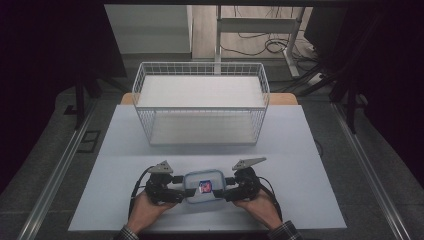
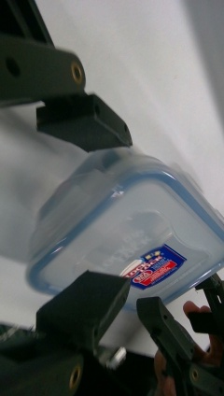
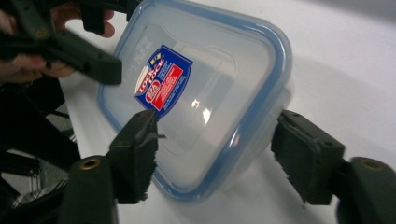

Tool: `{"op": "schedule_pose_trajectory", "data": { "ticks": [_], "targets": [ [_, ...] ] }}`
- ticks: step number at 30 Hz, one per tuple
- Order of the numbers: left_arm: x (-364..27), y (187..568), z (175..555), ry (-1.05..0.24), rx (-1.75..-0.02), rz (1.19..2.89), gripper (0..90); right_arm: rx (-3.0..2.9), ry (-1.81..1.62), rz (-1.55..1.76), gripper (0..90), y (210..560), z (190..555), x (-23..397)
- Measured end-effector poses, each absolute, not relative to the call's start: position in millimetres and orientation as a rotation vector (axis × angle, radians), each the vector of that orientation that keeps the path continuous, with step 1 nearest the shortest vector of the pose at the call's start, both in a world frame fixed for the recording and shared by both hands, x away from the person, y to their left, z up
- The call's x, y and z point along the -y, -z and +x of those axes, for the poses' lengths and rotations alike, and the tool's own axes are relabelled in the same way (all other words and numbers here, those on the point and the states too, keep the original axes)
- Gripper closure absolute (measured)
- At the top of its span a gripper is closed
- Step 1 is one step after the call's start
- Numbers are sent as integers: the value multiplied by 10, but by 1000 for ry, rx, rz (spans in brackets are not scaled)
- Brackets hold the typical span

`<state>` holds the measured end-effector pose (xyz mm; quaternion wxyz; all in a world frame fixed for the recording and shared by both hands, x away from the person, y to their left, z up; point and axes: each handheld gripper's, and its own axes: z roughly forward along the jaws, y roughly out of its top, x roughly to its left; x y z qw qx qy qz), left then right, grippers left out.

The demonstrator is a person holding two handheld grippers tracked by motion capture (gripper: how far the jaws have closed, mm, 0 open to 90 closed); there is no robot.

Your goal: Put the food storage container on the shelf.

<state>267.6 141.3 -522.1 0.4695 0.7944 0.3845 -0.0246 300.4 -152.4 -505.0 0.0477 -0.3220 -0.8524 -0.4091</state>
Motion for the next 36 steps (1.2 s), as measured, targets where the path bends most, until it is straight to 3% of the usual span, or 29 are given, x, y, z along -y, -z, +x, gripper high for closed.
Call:
{"op": "schedule_pose_trajectory", "data": {
  "ticks": [6,8,9,11,16,17,20,36],
  "targets": [
    [-1443,5286,2644,153,-954,1935,319,2556,1263,-975,447,5023,2980,1630],
    [-1452,5279,2626,149,-949,1929,405,2546,1264,-978,461,5023,2977,1653],
    [-1474,5262,2615,143,-940,1922,405,2542,1270,-985,475,5020,2974,1668],
    [-1506,5260,2611,158,-929,1909,494,2506,1326,-984,591,4983,2969,1754],
    [-1573,5292,2628,208,-910,1877,537,2477,1324,-1001,587,4989,2967,1774],
    [-1578,5293,2625,210,-902,1877,544,2466,1314,-999,544,5022,2963,1765],
    [-1589,5298,2627,216,-896,1875,548,2454,1300,-996,525,5049,2963,1756],
    [-1666,5393,2685,313,-912,1776,578,2299,1322,-1055,575,5098,2973,1833]
  ]
}}
